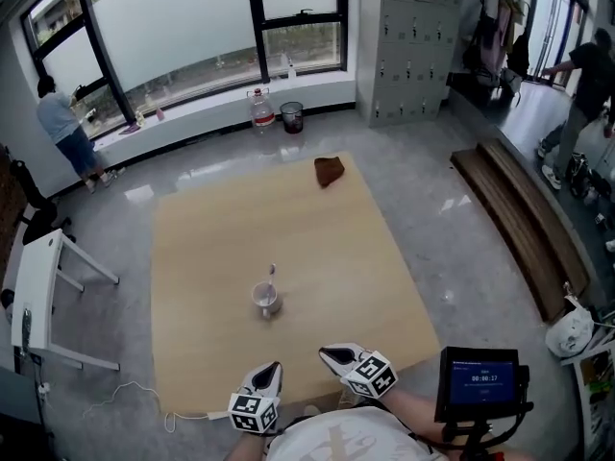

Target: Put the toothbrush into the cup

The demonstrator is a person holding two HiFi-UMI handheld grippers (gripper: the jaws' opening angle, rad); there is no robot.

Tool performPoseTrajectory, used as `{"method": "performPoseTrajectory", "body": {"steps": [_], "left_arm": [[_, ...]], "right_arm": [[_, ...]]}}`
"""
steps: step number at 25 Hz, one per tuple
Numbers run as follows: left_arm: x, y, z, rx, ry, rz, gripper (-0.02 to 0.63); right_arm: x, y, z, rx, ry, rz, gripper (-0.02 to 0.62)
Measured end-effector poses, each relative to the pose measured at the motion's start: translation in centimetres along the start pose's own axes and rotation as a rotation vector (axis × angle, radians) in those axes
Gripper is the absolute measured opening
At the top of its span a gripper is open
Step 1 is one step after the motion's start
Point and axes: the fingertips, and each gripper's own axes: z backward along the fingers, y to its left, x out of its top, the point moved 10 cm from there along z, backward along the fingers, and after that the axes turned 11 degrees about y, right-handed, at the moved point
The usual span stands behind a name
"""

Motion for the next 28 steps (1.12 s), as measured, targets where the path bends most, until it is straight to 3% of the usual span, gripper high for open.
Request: {"method": "performPoseTrajectory", "body": {"steps": [6,11,14,20,28], "left_arm": [[1.8,-0.3,-0.1,-0.059,-0.037,-0.050,0.006],[-0.1,-1.5,3.6,-0.089,-0.060,-0.081,0.005],[0.6,-1.6,2.9,-0.106,-0.071,-0.095,0.006],[-0.8,-0.6,6.4,-0.109,-0.079,-0.102,0.006],[-1.6,0.5,7.7,-0.109,-0.085,-0.103,0.006]], "right_arm": [[1.7,1.1,0.9,-0.011,-0.050,0.014,0.012],[0.4,5.8,2.0,-0.020,-0.074,0.033,0.012],[0.6,5.2,2.5,-0.034,-0.079,0.042,0.012],[0.1,8.7,2.7,-0.059,-0.093,0.044,0.012],[-0.1,9.7,1.3,-0.050,-0.092,0.054,0.012]]}}
